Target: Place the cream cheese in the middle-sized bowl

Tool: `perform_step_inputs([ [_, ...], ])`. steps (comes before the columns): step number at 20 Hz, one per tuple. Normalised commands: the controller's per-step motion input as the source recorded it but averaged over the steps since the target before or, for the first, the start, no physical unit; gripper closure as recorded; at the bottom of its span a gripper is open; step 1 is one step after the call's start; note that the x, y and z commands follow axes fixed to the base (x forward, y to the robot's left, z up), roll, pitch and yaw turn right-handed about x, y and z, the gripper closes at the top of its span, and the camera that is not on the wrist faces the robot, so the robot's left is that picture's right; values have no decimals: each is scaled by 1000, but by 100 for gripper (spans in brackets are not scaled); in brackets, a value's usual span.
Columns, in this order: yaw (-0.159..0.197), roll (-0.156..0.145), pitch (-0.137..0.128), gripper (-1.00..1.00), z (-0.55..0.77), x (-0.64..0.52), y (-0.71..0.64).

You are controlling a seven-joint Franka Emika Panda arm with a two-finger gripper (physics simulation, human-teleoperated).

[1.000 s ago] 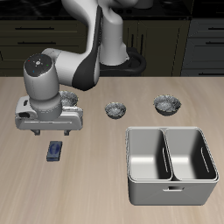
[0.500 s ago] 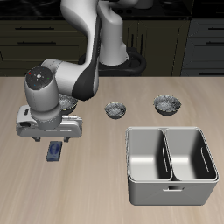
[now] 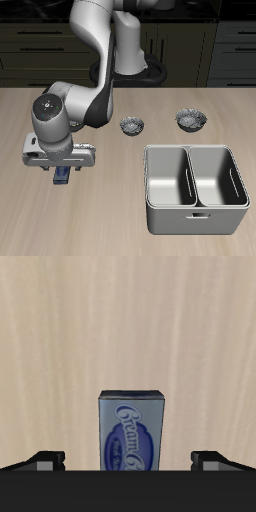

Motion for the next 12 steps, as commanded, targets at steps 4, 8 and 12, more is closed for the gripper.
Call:
perform_step_inputs([
  [4,-21,-11,25,-100,-210,-54,-99],
  [8,2,19,33,100,-273,-60,0],
  [12,-44,32,12,100,-116,-122,104],
])
